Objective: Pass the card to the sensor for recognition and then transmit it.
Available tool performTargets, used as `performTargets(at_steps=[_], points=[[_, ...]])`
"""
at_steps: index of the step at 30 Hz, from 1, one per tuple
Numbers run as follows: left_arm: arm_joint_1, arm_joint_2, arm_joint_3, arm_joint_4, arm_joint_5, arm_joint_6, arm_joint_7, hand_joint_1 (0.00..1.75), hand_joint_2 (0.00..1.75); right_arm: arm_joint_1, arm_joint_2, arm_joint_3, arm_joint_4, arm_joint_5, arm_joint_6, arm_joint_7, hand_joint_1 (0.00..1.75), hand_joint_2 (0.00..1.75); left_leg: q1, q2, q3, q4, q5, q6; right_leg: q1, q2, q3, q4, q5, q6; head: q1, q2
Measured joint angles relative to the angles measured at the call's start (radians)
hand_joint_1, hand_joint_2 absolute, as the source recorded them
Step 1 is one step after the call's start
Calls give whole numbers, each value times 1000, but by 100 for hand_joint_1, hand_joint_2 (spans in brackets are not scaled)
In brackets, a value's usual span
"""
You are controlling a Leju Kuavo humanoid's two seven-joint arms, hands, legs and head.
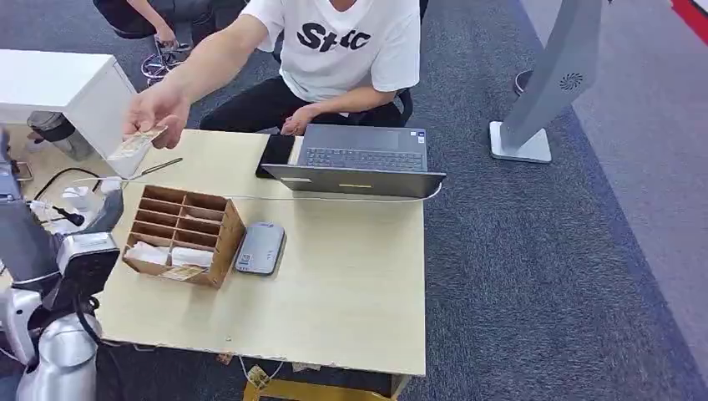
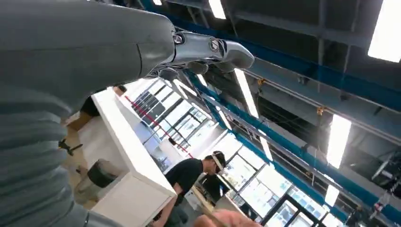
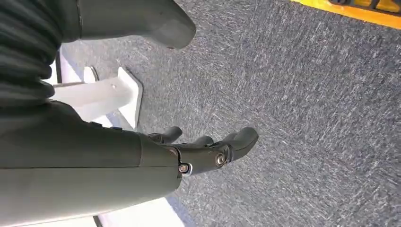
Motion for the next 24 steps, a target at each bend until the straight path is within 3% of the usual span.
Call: performTargets(at_steps=[7,8,9,10,24], points=[[-97,92,-121,96,-159,-6,113,0,175,-3,3,18,0,11,13,5,0,175,0,0,0,0,1,0,0,1,0,0,0,0,0,0],[-108,102,-134,108,-180,-7,129,35,175,-3,3,19,0,13,16,6,0,175,0,0,0,0,1,0,0,1,0,0,0,0,0,0],[-121,114,-151,121,-199,-8,144,162,175,-3,4,21,0,15,17,7,0,175,0,0,0,0,1,0,0,1,0,0,0,0,0,0],[-134,126,-168,136,-222,-11,162,175,175,-4,5,24,0,18,18,10,0,175,0,0,0,0,1,0,0,1,0,0,0,0,0,0],[-244,305,-378,317,-574,-21,390,175,175,-7,14,60,5,40,37,23,0,175,0,1,-1,0,1,0,0,2,-1,1,0,0,0,0]])
